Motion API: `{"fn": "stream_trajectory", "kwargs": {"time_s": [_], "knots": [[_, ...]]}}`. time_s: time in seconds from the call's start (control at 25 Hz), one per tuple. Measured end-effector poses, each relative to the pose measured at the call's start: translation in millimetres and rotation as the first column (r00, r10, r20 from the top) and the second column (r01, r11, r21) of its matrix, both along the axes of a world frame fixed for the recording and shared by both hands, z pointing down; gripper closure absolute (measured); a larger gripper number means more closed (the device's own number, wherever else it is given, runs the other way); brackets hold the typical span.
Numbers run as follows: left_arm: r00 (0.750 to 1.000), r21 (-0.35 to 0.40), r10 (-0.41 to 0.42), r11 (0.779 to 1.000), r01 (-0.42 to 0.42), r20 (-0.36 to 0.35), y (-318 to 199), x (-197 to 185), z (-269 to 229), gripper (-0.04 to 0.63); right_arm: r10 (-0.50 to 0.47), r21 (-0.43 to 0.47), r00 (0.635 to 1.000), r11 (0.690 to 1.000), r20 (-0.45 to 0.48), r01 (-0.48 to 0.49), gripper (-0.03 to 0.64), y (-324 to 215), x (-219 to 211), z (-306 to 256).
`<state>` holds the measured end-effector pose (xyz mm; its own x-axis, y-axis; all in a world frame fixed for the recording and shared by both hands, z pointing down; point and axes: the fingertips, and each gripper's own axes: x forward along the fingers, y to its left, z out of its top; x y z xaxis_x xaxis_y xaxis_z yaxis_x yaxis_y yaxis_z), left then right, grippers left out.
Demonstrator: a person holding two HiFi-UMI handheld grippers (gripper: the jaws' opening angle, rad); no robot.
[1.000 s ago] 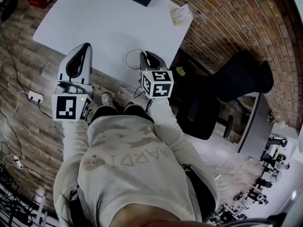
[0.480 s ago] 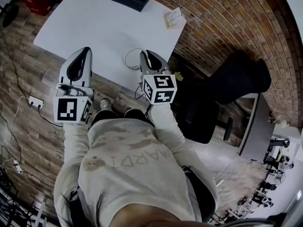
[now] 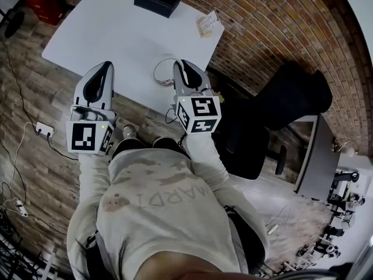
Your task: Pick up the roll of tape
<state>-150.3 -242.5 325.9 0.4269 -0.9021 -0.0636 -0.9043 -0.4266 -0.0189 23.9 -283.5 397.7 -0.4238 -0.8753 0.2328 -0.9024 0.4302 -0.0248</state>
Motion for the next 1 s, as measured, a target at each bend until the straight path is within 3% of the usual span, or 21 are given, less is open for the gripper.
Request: {"fn": "stream_trajectory", "kwargs": {"time_s": [1.0], "knots": [[0.999, 0.025, -0.029, 0.999, 0.028, 0.036, 24.8, 34.6, -14.9, 0.589, -0.039, 0.196, 0.999, 0.980, 0.030, 0.033, 0.558, 35.6, 31.7, -62.6]]}}
